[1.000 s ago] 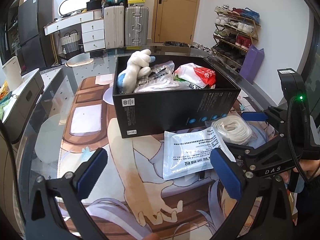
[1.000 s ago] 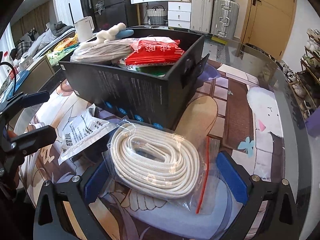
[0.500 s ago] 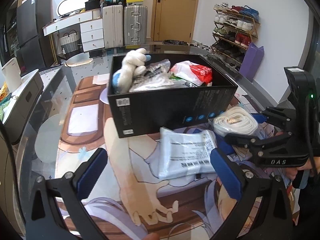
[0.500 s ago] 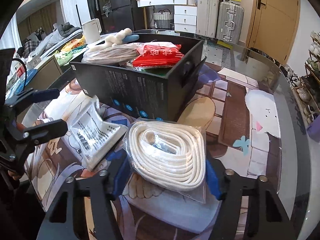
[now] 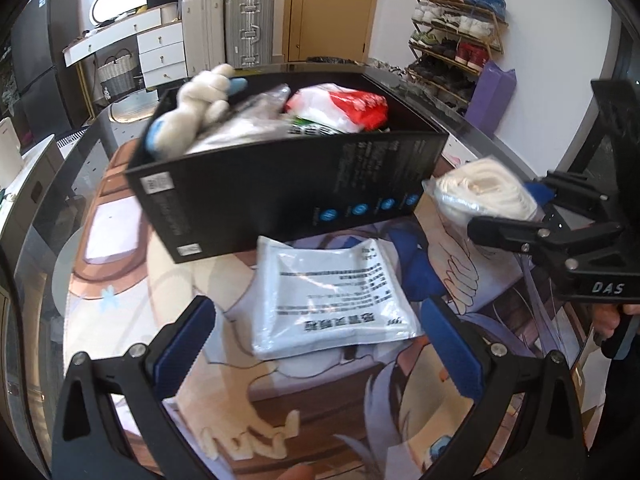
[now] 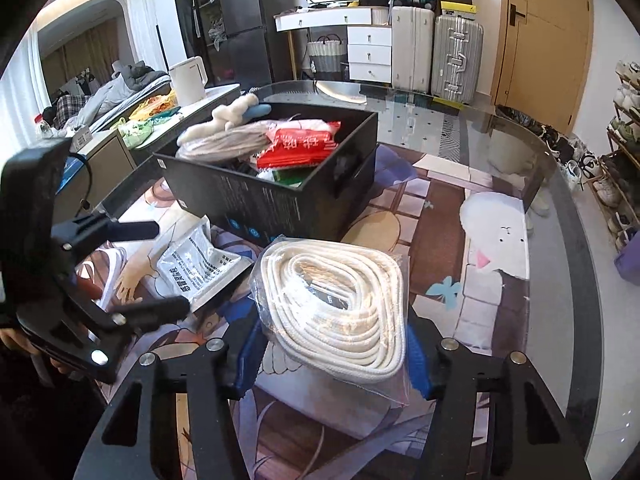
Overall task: Organize soft objects
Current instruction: 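Grasp the bagged white rope with the right tool while the left tool grasps the white pouch, then carry the white pouch and bagged rope over the black box with both tools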
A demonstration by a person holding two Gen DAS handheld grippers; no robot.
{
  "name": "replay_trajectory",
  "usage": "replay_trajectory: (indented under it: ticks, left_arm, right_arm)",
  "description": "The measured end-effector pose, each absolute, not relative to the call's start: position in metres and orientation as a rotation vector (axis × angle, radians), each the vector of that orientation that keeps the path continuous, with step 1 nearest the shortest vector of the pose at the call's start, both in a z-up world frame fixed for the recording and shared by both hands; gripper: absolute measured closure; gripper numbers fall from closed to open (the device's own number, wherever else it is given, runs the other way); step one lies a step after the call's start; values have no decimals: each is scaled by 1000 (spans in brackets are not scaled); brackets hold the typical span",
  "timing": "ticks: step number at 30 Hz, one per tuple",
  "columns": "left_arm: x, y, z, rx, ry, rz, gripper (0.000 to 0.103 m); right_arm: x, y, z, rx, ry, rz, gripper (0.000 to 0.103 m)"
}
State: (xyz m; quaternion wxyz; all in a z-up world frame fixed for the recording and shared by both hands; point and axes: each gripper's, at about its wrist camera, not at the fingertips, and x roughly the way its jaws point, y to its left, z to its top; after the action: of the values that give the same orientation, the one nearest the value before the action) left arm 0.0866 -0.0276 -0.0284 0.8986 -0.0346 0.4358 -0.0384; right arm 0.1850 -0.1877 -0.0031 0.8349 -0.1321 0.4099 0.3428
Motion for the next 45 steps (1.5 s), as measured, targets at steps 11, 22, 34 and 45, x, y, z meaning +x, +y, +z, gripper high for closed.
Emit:
replay_trajectory:
  ticks: [11, 22, 34, 45]
  left_arm:
    - [107, -51, -37, -2, 969, -29, 0]
    - [116, -51, -38, -2, 961, -28, 0]
    - [98, -56, -32, 28, 924, -92, 36]
    - [77, -39, -18, -18, 873, -108, 56]
  right_arm:
    - [186, -194, 1, -269, 861, 722, 43]
    - [185, -197, 5, -261, 850, 722, 43]
    - [185, -199, 6, -253, 851, 725, 43]
    - [180, -194, 10, -262, 834, 742, 43]
